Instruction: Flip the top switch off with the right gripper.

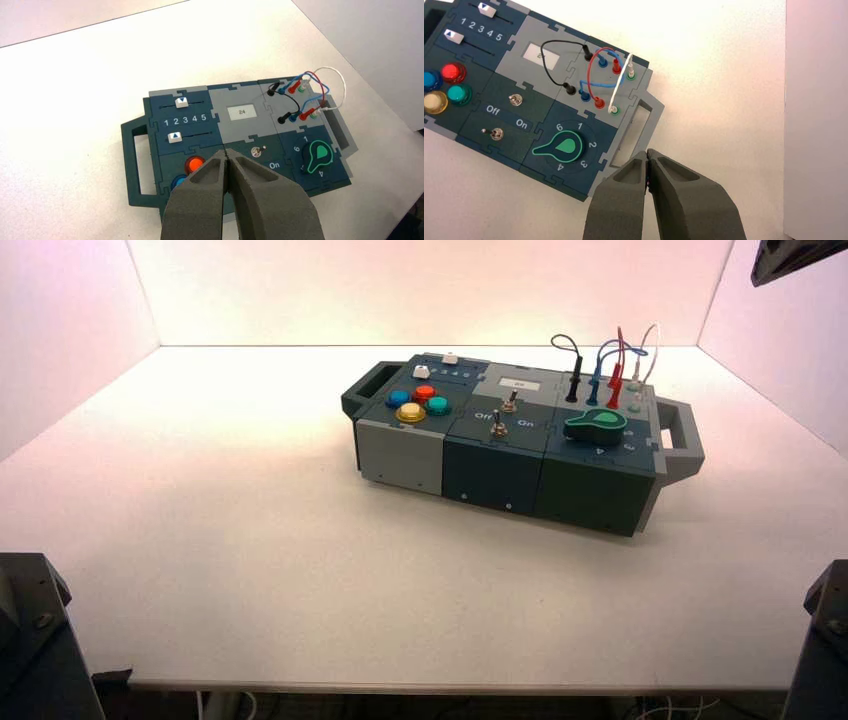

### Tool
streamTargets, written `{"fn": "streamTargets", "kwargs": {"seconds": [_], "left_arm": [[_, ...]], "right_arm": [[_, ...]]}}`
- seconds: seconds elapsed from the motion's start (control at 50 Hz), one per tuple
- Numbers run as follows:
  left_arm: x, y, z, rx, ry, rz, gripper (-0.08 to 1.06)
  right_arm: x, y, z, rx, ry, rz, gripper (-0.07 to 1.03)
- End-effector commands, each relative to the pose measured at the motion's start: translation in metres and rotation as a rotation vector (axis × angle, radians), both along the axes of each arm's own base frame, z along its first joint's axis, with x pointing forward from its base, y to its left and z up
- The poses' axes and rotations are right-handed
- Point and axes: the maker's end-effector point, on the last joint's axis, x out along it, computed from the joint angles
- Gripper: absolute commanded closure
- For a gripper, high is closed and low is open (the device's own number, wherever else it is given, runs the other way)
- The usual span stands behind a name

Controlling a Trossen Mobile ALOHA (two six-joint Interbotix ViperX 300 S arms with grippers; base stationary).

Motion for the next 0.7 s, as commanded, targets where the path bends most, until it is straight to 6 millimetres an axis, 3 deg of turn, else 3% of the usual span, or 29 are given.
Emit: {"fn": "streamTargets", "kwargs": {"seconds": [0.02,0.26,0.54,0.7], "left_arm": [[0.005,0.002,0.014,-0.026,-0.033,0.016,1.01],[0.008,0.006,0.013,-0.022,-0.030,0.028,1.01],[0.039,0.046,-0.019,0.042,0.094,0.135,1.01],[0.049,0.052,-0.033,0.090,0.146,0.120,1.01]], "right_arm": [[0.006,0.002,0.013,0.005,-0.038,0.010,0.98],[0.007,0.002,0.014,0.003,-0.039,0.011,0.98],[0.014,0.028,0.027,0.029,-0.063,0.088,0.98],[0.021,0.037,0.031,0.064,-0.053,0.091,0.98]]}}
